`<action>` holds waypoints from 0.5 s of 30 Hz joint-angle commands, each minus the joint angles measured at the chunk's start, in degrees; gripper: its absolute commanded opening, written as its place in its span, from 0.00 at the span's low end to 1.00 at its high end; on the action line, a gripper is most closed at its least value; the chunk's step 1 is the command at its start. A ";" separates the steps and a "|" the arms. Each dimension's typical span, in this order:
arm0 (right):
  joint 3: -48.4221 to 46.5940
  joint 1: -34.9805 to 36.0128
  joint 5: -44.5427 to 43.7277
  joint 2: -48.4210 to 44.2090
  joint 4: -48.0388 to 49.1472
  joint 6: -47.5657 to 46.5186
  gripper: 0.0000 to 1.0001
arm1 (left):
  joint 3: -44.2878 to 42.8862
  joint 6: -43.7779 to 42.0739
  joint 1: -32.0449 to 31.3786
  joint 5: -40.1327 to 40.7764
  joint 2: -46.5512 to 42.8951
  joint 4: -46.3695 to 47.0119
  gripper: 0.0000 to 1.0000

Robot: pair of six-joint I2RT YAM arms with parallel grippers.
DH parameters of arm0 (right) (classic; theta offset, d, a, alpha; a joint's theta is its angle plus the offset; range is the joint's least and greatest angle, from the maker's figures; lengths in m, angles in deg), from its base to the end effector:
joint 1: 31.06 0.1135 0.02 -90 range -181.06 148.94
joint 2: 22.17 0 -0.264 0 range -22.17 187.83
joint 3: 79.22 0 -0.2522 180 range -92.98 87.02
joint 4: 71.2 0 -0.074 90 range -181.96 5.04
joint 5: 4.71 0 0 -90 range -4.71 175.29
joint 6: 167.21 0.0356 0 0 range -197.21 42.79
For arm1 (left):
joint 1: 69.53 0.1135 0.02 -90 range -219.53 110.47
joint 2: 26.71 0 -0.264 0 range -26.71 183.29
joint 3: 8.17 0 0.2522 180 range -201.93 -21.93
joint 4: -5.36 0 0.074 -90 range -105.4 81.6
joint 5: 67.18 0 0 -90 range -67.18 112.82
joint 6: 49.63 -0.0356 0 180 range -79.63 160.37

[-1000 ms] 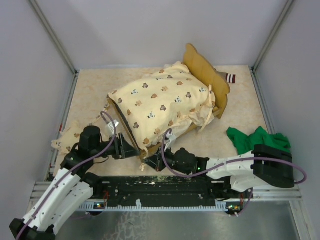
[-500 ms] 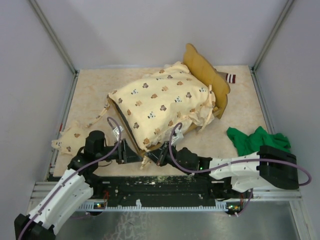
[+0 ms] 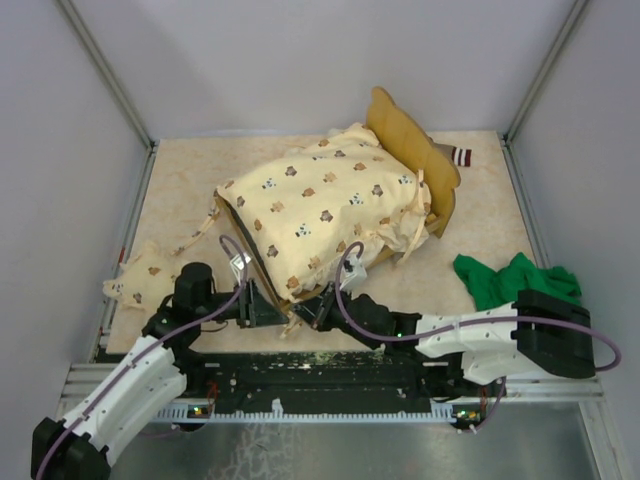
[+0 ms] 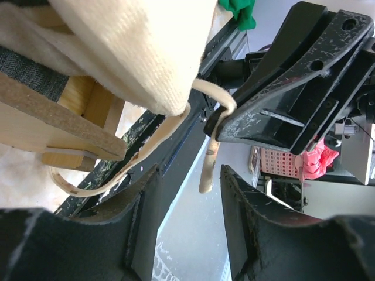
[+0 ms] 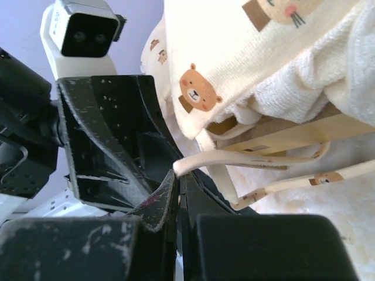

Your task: Set up the pet bed

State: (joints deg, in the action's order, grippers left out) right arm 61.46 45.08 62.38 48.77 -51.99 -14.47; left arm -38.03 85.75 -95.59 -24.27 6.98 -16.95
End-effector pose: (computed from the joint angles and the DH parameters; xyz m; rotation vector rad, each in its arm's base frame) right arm 0.0740 0.2422 0.2079 0.0888 1.9926 1.3416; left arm 0.1145 -0.0850 0.1998 0.2178 2.2483 -1.5643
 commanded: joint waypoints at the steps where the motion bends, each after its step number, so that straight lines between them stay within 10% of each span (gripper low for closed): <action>1: -3.87 0.68 -1.34 1.45 1.70 1.84 0.00 | 0.96 0.96 -0.17 -1.75 0.15 4.34 0.48; 4: -5.19 0.68 -1.30 2.60 1.24 2.19 0.00 | 0.17 0.37 -0.23 -2.46 1.07 5.01 0.38; 8: -8.21 0.68 -1.41 3.18 -4.82 5.74 0.00 | -1.68 -2.41 -0.22 -0.29 1.42 2.16 0.00; 15: -14.70 2.86 -8.37 -2.18 -41.45 31.45 0.20 | -5.15 -4.36 -0.23 12.87 0.75 -6.90 0.00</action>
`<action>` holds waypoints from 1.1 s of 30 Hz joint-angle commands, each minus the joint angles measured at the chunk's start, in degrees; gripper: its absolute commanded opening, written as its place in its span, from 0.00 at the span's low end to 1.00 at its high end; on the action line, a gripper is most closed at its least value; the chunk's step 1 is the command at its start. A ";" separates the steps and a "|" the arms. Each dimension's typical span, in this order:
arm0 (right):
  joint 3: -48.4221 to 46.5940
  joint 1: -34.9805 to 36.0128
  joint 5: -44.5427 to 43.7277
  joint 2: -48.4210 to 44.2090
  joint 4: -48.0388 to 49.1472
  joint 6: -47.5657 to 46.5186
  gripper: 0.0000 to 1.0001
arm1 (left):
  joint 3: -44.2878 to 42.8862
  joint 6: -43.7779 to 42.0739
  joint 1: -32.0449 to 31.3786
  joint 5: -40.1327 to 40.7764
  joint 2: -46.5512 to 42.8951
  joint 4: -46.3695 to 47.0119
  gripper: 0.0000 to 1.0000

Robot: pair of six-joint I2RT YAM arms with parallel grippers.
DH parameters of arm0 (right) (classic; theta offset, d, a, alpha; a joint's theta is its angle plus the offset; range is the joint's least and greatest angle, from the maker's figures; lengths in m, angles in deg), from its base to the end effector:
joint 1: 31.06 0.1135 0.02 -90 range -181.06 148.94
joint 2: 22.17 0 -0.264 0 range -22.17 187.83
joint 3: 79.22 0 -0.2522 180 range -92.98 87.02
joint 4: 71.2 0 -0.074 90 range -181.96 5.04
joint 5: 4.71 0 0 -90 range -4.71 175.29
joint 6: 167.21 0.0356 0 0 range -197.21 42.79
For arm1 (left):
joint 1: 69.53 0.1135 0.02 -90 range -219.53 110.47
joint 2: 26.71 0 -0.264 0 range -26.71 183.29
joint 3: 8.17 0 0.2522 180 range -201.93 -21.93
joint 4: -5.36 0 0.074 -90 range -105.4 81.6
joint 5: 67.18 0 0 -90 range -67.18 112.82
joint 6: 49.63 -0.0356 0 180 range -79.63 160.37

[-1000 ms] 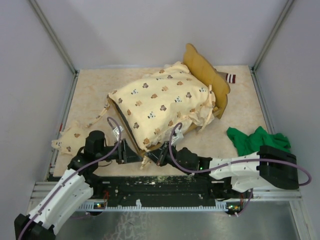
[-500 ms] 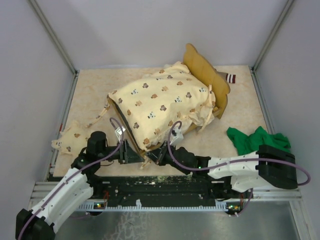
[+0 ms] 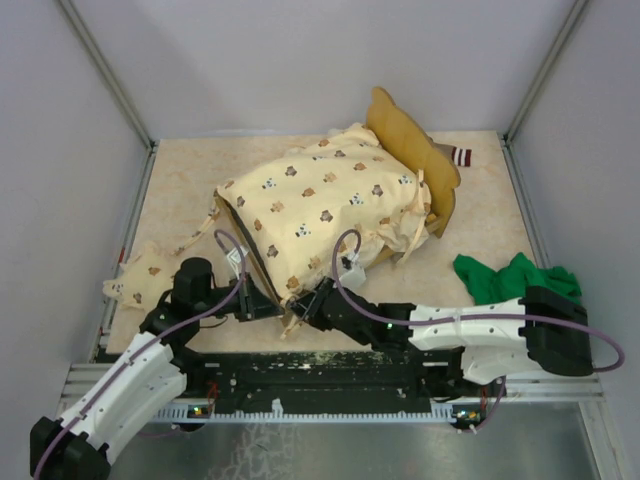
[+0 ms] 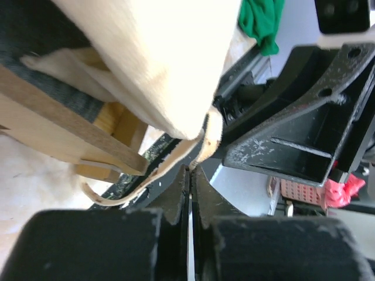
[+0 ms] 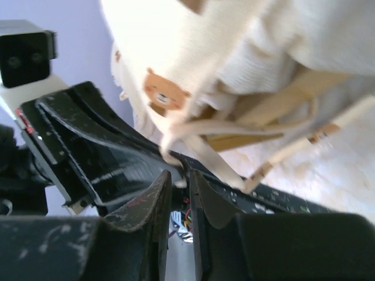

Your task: Set up the pet bed

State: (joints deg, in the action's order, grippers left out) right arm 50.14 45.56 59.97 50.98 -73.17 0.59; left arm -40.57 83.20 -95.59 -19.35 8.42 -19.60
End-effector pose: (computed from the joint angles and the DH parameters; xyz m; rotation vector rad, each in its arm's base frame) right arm 0.0780 0.2622 0.2256 0.3378 2.1783 1.2605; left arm 0.1197 -0.0851 0.2068 0.1868 2.2551 -1.4543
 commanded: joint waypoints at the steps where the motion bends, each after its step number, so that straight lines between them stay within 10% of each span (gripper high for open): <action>1: -3.37 2.96 -6.74 -4.97 -23.26 19.77 0.22 | -2.71 -1.73 -0.24 9.08 -0.68 -4.55 0.00; 16: -10.12 5.03 -8.55 7.03 -42.81 50.03 0.31 | -5.28 -0.38 -0.24 13.25 -0.37 -6.47 0.00; 33: -14.65 -1.47 -5.38 16.54 -38.92 53.61 0.32 | -6.53 -0.10 -0.24 17.33 -1.89 -9.56 0.00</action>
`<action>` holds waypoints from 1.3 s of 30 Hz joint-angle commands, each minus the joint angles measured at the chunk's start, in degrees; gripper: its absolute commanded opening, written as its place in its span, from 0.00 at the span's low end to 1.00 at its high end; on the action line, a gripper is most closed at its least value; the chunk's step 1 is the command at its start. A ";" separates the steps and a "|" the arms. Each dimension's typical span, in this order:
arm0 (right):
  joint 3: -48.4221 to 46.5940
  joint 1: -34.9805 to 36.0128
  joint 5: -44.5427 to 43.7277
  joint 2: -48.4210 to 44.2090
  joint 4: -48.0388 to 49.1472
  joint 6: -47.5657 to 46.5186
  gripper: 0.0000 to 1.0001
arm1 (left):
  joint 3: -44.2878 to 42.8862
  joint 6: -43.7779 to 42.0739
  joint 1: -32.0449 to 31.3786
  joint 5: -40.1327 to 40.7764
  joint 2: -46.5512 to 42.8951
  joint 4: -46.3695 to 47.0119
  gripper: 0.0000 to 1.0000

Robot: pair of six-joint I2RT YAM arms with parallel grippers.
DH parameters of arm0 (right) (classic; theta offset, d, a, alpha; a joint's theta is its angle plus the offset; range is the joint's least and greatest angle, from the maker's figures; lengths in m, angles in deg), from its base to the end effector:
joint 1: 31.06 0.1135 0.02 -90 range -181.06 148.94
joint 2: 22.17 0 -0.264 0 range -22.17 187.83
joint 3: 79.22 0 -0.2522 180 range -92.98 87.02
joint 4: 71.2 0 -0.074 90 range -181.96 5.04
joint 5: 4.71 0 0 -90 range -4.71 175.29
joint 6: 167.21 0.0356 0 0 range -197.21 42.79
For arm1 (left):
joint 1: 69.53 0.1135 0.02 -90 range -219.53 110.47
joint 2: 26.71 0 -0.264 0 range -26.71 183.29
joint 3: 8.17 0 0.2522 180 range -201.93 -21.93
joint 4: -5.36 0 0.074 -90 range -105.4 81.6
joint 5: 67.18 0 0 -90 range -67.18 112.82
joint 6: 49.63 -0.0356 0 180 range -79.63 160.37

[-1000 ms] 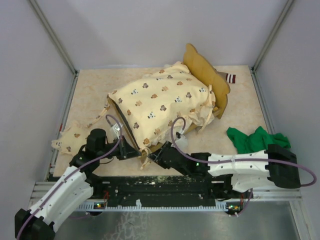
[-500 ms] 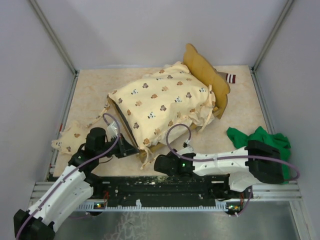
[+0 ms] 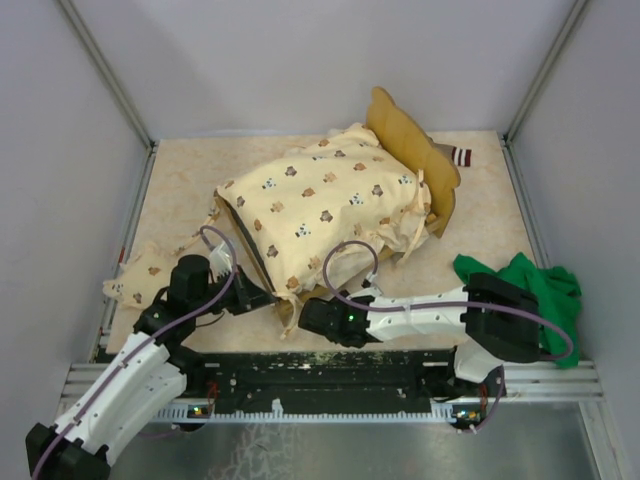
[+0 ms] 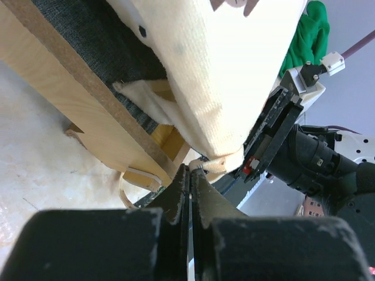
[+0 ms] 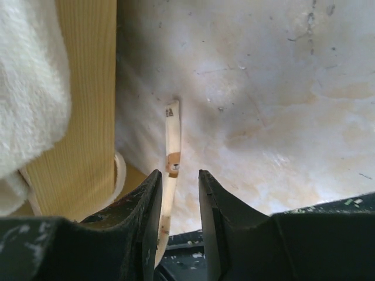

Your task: Set up the pet bed

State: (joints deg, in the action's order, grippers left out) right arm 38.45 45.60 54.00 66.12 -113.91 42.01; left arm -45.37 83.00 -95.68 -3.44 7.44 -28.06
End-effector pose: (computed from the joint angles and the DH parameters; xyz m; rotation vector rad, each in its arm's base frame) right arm 0.0819 0.2651 0.1697 1.0684 2.3664 0.5839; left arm 0.1230 -0.0779 0.2216 -0.0249 2.2761 -1.1645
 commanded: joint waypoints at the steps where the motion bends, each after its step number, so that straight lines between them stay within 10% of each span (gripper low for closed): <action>1: -3.07 -1.74 0.85 1.95 2.23 12.28 0.32 | -1.83 0.02 -0.13 1.51 -1.05 -1.27 0.00; 19: -7.63 -5.08 8.57 13.28 -4.50 16.65 0.32 | -3.27 -0.49 -0.16 2.79 -3.00 -5.46 0.00; 33: -4.27 -5.62 9.15 11.36 -13.32 18.17 0.00 | -5.05 -0.91 -0.16 3.54 -4.35 -8.20 0.00; 39: 2.48 -5.56 -6.63 0.62 -3.51 -2.01 0.00 | -5.90 -1.81 -0.20 -1.55 -4.47 -9.69 0.00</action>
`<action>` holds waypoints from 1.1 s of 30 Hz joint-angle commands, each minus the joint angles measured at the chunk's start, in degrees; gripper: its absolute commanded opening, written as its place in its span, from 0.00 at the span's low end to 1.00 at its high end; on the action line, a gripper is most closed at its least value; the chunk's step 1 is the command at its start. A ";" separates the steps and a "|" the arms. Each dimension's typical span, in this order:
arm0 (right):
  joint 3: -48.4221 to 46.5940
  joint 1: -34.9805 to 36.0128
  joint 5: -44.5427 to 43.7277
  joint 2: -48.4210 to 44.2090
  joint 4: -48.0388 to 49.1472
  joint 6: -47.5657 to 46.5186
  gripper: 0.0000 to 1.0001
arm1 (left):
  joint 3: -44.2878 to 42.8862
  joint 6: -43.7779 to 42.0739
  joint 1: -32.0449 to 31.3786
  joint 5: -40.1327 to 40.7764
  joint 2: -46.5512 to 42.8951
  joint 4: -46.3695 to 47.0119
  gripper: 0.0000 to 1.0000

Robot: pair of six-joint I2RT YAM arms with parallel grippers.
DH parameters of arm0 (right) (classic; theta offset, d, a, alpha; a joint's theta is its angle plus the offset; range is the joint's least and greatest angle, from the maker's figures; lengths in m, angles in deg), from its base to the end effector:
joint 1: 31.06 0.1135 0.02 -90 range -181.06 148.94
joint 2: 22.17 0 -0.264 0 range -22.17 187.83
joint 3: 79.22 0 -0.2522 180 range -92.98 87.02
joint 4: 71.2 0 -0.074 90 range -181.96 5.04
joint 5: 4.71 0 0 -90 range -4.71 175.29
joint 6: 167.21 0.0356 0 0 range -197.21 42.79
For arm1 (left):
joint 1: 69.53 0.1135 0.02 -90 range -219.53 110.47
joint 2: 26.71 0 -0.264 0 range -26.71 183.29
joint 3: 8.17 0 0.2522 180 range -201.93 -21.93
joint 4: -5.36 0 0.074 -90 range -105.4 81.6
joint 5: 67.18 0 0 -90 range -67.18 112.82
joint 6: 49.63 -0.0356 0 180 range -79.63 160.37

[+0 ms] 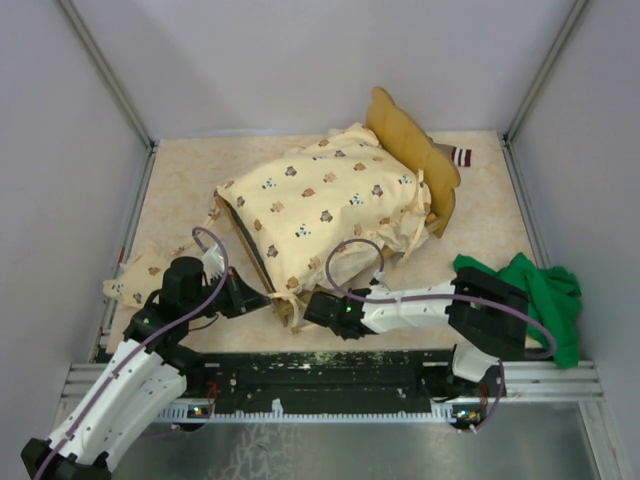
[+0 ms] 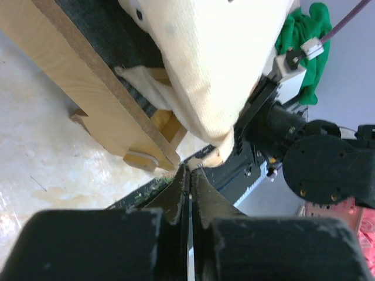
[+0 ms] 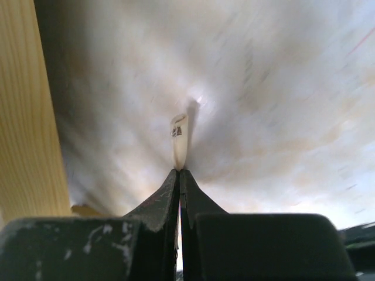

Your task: Set up the pet bed

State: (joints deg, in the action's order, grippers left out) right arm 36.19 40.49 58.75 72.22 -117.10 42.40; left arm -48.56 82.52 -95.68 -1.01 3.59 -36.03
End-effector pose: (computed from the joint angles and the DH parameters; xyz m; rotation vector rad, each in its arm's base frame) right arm 0.1053 0.2655 0.1488 1.1630 2.4138 0.3958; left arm 0.1116 -0.0708 0.2355 -0.0492 2.2840 -1.1123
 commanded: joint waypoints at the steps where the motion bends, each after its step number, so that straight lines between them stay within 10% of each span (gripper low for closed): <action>1: 6.35 -0.51 -13.54 -7.42 3.19 -7.33 0.00 | -2.67 -1.41 -0.15 -5.51 -0.67 -1.98 0.00; 8: 20.32 -0.39 -18.69 -25.25 28.01 -46.85 0.00 | -0.56 -1.29 -0.20 -14.44 -3.43 -6.07 0.00; 15: 31.94 -0.05 -2.57 -38.43 54.96 -94.03 0.00 | 1.25 -1.03 -0.17 -15.56 -7.74 -8.55 0.00; 23: 26.93 -0.08 13.04 -35.98 51.29 -128.26 0.00 | 4.63 -0.17 -0.14 -22.29 -8.44 -6.65 0.00; 33: 11.37 -0.09 14.56 -19.51 38.11 -144.63 0.00 | 7.12 -1.37 -0.20 -26.44 -10.32 -8.03 0.00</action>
State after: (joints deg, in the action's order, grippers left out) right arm 53.48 40.33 71.51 48.92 -74.61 -92.89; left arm -41.68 82.30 -95.68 -24.14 -5.50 -43.12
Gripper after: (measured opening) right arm 0.003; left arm 0.006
